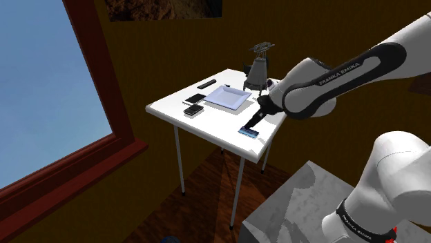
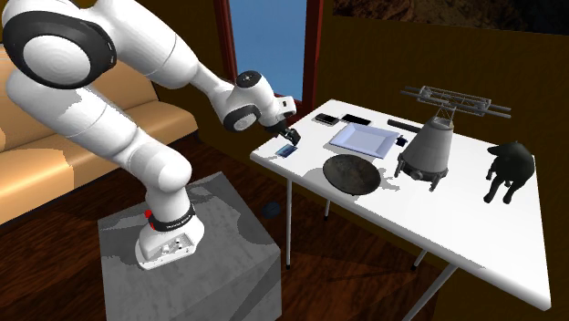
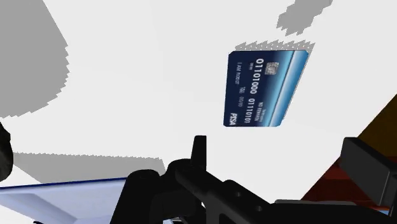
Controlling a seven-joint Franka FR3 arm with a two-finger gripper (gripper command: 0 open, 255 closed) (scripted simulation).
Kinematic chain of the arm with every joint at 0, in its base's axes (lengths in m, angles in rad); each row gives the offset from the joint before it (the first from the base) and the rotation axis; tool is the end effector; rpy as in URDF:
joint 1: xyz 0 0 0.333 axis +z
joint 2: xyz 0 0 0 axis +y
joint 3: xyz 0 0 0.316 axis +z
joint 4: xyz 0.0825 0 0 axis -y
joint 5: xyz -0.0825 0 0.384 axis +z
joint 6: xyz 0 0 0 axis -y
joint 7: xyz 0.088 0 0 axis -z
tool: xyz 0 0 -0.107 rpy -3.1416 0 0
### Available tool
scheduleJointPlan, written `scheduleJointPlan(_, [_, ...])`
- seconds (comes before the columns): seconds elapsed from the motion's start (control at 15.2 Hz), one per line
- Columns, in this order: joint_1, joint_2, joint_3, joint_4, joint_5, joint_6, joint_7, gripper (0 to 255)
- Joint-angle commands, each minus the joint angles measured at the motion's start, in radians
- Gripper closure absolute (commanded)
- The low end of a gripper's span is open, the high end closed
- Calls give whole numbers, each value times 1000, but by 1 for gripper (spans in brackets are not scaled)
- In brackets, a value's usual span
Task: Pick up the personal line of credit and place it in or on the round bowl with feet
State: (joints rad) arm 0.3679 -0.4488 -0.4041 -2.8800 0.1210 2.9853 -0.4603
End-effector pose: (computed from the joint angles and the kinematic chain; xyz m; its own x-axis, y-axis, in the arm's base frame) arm 0.3820 -0.0127 0.3571 0.8132 0.2481 0.5264 0.2985 -0.9544 -0.0113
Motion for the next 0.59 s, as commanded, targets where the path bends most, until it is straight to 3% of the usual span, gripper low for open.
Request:
scheduleJointPlan(0.0, [94,54,-79,7,40,88,-55,0])
scheduleJointPlan(0.2, [205,112,-172,26,84,140,-89,0])
scheduleJointPlan(0.4, [363,163,-310,47,134,189,-131,0])
scheduleJointPlan(0.46, [401,171,-344,52,143,198,-138,0])
scheduleJointPlan(0.53, [401,171,-345,52,142,198,-137,0])
